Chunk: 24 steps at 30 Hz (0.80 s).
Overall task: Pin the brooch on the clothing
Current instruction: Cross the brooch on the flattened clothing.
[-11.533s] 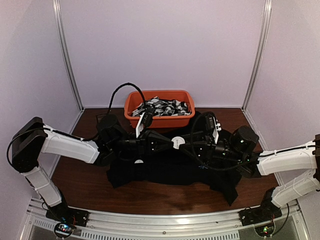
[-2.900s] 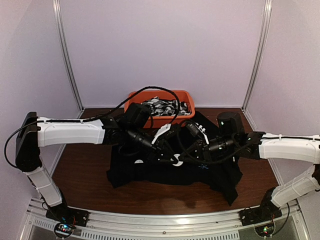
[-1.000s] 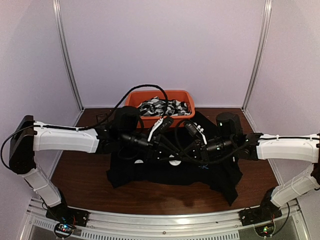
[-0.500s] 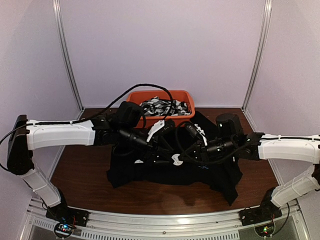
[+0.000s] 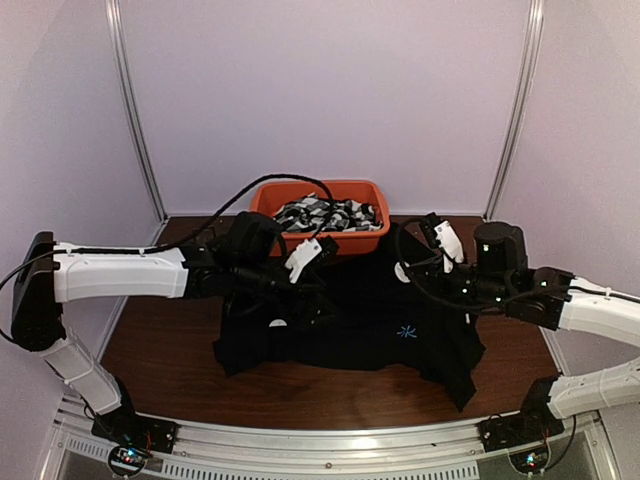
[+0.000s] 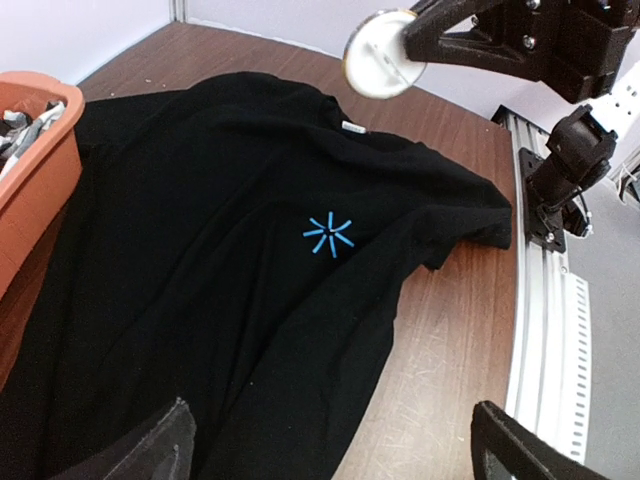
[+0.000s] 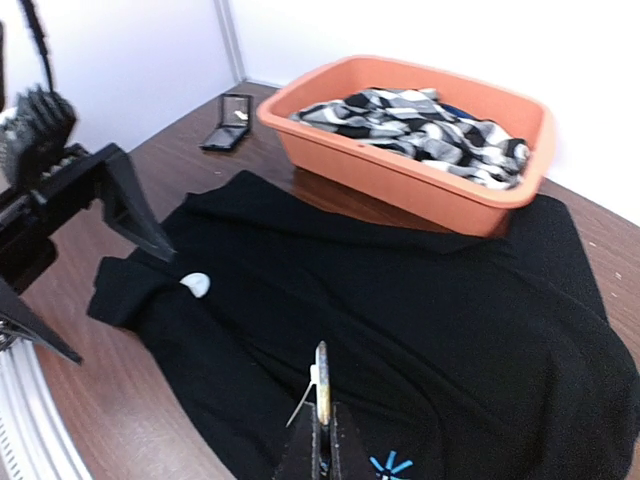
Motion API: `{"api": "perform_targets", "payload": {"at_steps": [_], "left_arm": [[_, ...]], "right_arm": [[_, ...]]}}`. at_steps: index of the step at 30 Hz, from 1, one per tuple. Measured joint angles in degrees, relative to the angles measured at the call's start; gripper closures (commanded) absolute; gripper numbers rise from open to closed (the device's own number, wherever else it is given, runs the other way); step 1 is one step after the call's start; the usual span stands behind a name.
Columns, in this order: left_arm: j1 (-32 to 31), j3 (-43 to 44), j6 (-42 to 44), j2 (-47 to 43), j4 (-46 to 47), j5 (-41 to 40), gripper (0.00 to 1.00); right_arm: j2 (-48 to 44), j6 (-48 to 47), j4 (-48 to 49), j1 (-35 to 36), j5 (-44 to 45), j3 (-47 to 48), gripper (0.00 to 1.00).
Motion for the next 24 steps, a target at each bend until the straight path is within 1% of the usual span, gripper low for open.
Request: {"api": "perform_targets", "payload": {"at_steps": [3, 6, 9, 11, 14, 18, 22, 24], "left_arm": [[0.0, -0.2, 0.0, 0.4, 3.7, -0.3, 0.02], [0.0, -0.1, 1.2, 2.0, 8.2, 0.0, 0.02], [0.0, 1.1, 3.9, 5.9, 11.0, 2.1, 0.02], [0.0, 3.1, 6.0, 10.1, 11.9, 3.9, 0.02], [0.0, 6.7, 9.1, 16.4, 12.2, 6.9, 0.03], [0.0, 12.8, 12.4, 24.0, 10.7, 10.6, 0.08], [0.0, 20.3, 14.4, 30.1, 7.5, 13.9, 0.11], [0.0, 22.4, 14.9, 31.8, 6.8, 15.1, 0.11]], "right_arm": [[-1.9, 1.6, -2.7, 0.0, 7.3, -0.9, 1.0], [-3.8, 5.6, -6.1, 0.0, 14.4, -1.8, 1.0], [-5.6, 12.0, -10.5, 0.0, 20.7, -2.2, 1.0], [-6.3, 15.7, -12.9, 0.0, 23.1, -2.2, 1.0], [-6.7, 21.2, -16.5, 0.0, 24.7, -2.2, 1.0], [-6.7, 26.2, -21.0, 0.0, 24.2, -2.1, 1.0], [-7.5, 30.1, -24.5, 0.0, 22.5, -1.7, 1.0], [-8.3, 31.7, -25.6, 0.0, 21.8, -1.7, 1.0]]}}
